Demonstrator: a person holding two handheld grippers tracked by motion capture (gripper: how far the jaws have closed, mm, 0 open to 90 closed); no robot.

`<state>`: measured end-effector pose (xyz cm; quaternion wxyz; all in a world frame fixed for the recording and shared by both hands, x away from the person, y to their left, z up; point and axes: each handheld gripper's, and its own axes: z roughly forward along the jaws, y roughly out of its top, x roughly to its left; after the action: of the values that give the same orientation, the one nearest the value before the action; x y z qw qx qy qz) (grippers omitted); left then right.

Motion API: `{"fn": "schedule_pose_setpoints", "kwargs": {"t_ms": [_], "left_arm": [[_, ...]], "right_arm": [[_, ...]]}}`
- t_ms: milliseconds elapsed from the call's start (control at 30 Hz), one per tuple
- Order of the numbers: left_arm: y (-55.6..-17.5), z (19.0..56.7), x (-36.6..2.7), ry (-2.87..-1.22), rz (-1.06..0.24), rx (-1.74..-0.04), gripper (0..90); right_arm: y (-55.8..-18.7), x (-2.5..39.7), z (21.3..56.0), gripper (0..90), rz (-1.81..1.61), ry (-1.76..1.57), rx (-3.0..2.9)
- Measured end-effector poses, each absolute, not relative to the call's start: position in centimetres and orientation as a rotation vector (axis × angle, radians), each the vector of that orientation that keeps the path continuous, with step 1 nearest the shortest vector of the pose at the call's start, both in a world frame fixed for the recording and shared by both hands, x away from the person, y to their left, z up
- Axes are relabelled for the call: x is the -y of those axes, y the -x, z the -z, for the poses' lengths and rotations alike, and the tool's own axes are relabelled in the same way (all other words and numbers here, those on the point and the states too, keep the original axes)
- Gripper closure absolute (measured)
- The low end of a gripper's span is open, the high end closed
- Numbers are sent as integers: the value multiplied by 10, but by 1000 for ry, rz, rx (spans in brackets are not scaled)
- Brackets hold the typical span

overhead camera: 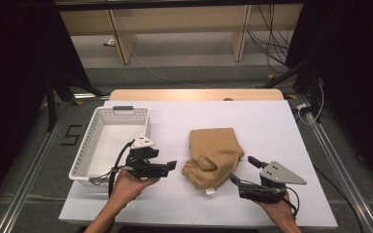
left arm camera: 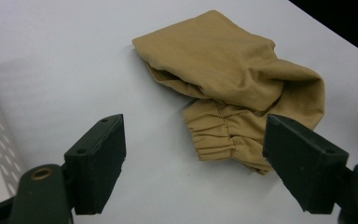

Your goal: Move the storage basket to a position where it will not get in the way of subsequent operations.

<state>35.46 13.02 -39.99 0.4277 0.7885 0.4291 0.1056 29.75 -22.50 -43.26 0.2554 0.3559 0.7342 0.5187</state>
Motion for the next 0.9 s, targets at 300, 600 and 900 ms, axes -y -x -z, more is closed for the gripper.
{"fn": "schedule_pose_setpoints", "kwargs": {"t_ms": [300,600,900], "left_arm": [[-351,408,-122,-1979,-258,-1060,209],[-344,417,-115,-1966,-252,-1037,204],[-336,425,-110,-1977,-246,-1004,188]], "right_arm": [[-300,221,434,215,-1432,-963,-2017],[-302,218,436,231,-1440,-963,-2046],[-302,216,437,235,-1431,-961,-2065]]}}
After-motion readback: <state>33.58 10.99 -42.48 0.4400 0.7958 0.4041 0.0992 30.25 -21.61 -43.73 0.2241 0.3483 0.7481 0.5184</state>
